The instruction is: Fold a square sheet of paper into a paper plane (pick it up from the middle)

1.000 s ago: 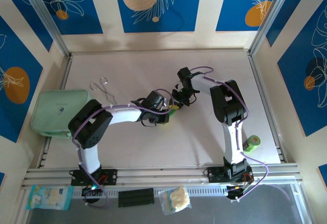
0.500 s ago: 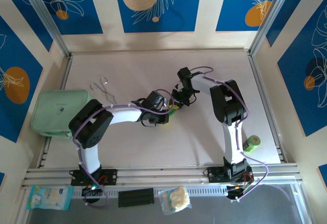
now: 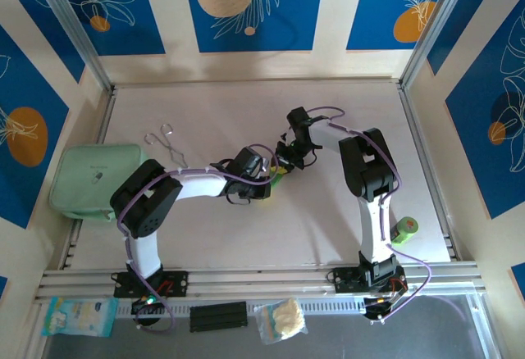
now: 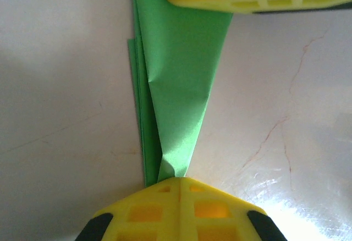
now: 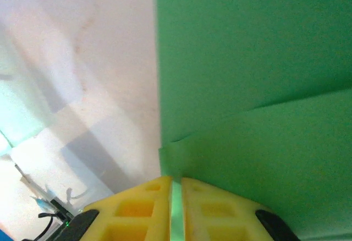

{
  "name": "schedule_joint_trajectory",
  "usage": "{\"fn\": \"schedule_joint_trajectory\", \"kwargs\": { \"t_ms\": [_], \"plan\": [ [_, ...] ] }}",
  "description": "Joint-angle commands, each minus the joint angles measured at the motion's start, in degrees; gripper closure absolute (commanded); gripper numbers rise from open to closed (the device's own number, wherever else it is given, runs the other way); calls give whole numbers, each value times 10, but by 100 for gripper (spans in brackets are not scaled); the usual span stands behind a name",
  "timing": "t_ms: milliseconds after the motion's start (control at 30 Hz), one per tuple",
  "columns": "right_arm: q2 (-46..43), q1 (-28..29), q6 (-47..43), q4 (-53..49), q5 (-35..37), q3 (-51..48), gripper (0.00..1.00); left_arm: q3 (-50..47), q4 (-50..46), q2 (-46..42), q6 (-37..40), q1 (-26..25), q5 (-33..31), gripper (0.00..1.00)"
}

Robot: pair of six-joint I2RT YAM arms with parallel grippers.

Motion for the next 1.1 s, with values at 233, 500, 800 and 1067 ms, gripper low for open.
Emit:
{"fn": "schedule_joint_trajectory", "kwargs": {
  "t_ms": [233,500,800,1067],
  "plan": [
    [-110,-11,9,94,-37,-79,87,-25,-14,10,-17,-1,4,100],
    [-159,-1,25,154,-44,-165,89,-25,-7,8,-21,0,8,100],
    [-114,21,27,147,-32,-159,92,-24,-7,5,-23,2,8,100],
    [-89,23,27,163,-28,-175,92,-23,-4,3,-25,2,10,100]
  ]
}}
